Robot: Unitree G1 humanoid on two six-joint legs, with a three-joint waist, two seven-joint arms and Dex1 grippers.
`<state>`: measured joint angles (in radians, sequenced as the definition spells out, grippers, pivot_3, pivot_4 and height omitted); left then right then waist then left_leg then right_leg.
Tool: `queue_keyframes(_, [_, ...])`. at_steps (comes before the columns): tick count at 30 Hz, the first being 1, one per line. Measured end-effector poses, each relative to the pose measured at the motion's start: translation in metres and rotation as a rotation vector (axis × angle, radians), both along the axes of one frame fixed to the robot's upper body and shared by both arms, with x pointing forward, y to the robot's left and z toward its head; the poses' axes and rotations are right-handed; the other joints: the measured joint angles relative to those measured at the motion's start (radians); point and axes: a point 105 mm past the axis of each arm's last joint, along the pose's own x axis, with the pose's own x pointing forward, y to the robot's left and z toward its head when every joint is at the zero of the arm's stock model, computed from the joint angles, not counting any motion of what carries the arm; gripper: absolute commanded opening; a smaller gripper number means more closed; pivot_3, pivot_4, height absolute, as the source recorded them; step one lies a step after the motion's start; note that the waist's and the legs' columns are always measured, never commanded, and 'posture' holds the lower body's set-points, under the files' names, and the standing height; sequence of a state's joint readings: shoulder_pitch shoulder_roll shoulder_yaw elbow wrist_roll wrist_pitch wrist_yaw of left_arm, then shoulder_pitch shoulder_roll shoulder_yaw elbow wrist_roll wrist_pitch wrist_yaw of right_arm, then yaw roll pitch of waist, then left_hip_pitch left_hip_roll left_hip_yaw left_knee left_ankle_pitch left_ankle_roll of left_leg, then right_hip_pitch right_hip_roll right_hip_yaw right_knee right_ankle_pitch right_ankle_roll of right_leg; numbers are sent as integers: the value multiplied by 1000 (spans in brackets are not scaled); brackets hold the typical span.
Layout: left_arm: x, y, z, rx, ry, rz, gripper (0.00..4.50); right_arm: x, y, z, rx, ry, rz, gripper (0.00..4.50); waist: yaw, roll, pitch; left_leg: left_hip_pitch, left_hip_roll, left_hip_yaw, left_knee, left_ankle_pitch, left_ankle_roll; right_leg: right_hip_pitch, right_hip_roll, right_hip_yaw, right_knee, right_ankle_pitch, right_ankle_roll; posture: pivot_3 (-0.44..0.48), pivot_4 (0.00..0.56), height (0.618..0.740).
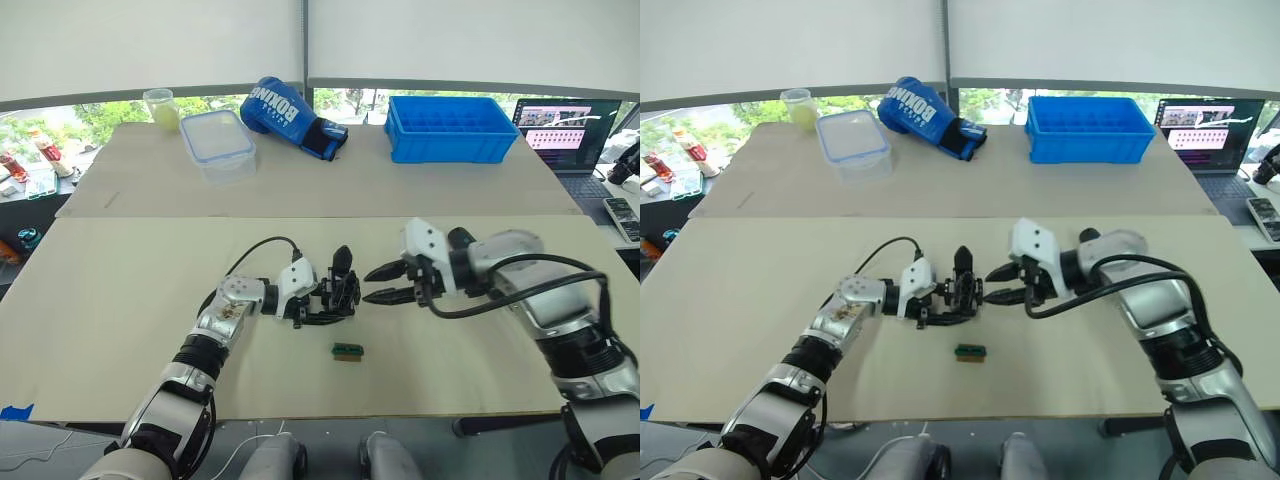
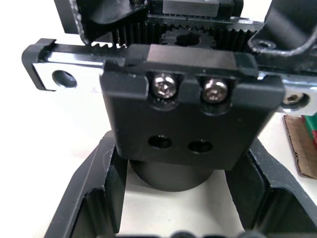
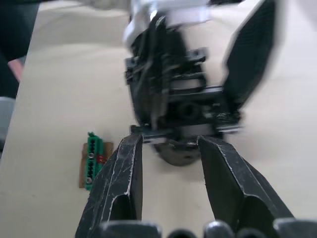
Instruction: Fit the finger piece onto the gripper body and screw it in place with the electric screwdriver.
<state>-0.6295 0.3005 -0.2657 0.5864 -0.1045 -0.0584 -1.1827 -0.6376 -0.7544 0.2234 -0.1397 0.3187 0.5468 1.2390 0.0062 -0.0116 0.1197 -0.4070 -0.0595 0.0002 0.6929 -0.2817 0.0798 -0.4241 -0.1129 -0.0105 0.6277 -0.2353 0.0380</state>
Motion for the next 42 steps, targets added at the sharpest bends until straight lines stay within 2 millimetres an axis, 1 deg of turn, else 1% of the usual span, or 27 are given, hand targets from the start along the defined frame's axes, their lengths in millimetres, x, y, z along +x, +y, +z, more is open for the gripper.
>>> queue_keyframes(1, [0,-2,0,-6,-1,0,2280,-2,-2,4,6,-3,-1,1965,3,0,0,0,0,0,0,0,0,0,0,0,0,0,0,0,150,740])
queue_keyframes(3, [1,-8,-1,-26,5,4,2280,-6,-9,7,-3,4,-18,2485,11,1,1,-1,0,0,1,0,1,1,-1,-1,-1,0,0,0,150,740])
queue_keyframes(5, [3,-17,-1,-44,9,3,2280,-15,-22,6,-20,66,-44,3089,31,1,2,-2,-1,0,3,-1,2,1,-2,-1,-2,0,0,0,150,740])
queue_keyframes(6, [5,-18,-1,-45,11,7,2280,-18,-26,7,-21,90,-52,3463,35,1,2,-3,-1,0,3,-1,3,1,-2,-1,-3,0,0,0,150,740])
queue_keyframes(9, [10,-22,-1,-39,7,12,2280,-31,-31,13,-13,128,-54,4449,39,1,2,-3,-1,0,4,-1,3,2,-3,-1,-3,0,1,0,150,740])
queue_keyframes(11, [14,-24,0,-40,4,16,2280,-35,-30,17,5,125,-58,4500,38,0,2,-3,-1,0,4,-1,3,2,-3,-1,-3,1,0,0,150,740])
queue_keyframes(14, [17,-27,2,-41,2,17,2280,-38,-31,18,20,129,-78,4500,38,0,2,-3,-1,0,3,-1,3,1,-2,-1,-3,1,1,0,150,740])
queue_keyframes(18, [24,-28,4,-25,-7,15,2280,-37,-33,20,49,114,-124,4500,37,-1,3,-4,-1,0,4,0,3,0,-2,-1,-3,1,1,0,150,740])
queue_keyframes(21, [26,-28,4,-10,-13,13,2280,-37,-35,18,54,109,-145,4500,35,-1,3,-5,-1,0,3,0,3,0,-2,-1,-2,1,1,0,150,740])
queue_keyframes(23, [28,-27,5,3,-13,12,3311,-36,-35,17,54,103,-158,4500,34,-1,3,-5,-1,0,4,0,3,0,-2,-1,-2,1,1,0,150,740])
queue_keyframes(24, [29,-26,4,12,-11,15,3617,-35,-35,17,54,99,-163,4500,34,-1,3,-5,-1,0,4,0,3,0,-2,-1,-2,1,1,0,150,740])
queue_keyframes(25, [30,-22,3,19,-7,16,4109,-35,-35,18,54,95,-168,4500,33,-1,4,-5,-1,0,3,0,3,0,-1,-1,-2,1,1,0,150,740])
queue_keyframes(26, [30,-18,4,27,-8,14,4485,-34,-36,18,55,89,-176,4500,30,-1,4,-4,-1,0,3,0,3,0,-1,-1,-2,1,1,0,150,740])
queue_keyframes(28, [30,-11,4,39,-13,12,4485,-33,-37,19,56,79,-186,4500,27,-1,4,-4,-1,0,3,0,3,-1,-1,-1,-2,1,1,0,150,740])
queue_keyframes(29, [29,-4,5,47,-22,8,4485,-33,-38,21,50,72,-191,4500,23,-1,4,-4,0,0,3,0,3,-1,-1,-1,-2,1,1,0,150,740])
queue_keyframes(33, [17,33,7,60,-18,21,4485,-28,-49,31,29,34,-235,4500,5,0,5,-5,0,0,1,1,1,-1,-1,0,-2,1,1,0,150,740])
queue_keyframes(35, [0,54,8,61,16,24,4485,-21,-59,39,8,17,-283,4500,-5,1,8,-5,0,0,1,1,1,-2,-1,1,-3,1,1,0,150,740])
queue_keyframes(37, [-17,71,13,67,54,32,4485,-12,-75,43,-32,11,-371,4500,-7,2,10,-5,0,0,1,3,-2,-2,-1,1,-3,1,1,0,150,740])
queue_keyframes(38, [-24,76,20,62,57,34,4485,-7,-80,44,-47,14,-403,4500,-7,2,11,-6,0,0,1,3,-2,-2,-1,1,-3,1,1,0,150,740])
queue_keyframes(39, [-34,81,32,55,57,33,4485,-1,-89,43,-83,25,-454,4500,-5,3,12,-6,0,0,1,2,-2,-2,-2,1,-3,1,0,0,150,740])
queue_keyframes(40, [-40,81,42,46,50,21,4485,3,-98,40,-114,37,-498,4500,1,3,12,-6,0,0,1,2,-2,-2,-2,1,-4,1,0,0,150,740])
queue_keyframes(42, [-56,82,70,29,33,3,4485,15,-119,32,-195,64,-596,4500,7,4,13,-7,0,0,2,1,-2,-1,-2,2,-4,0,0,0,150,740])
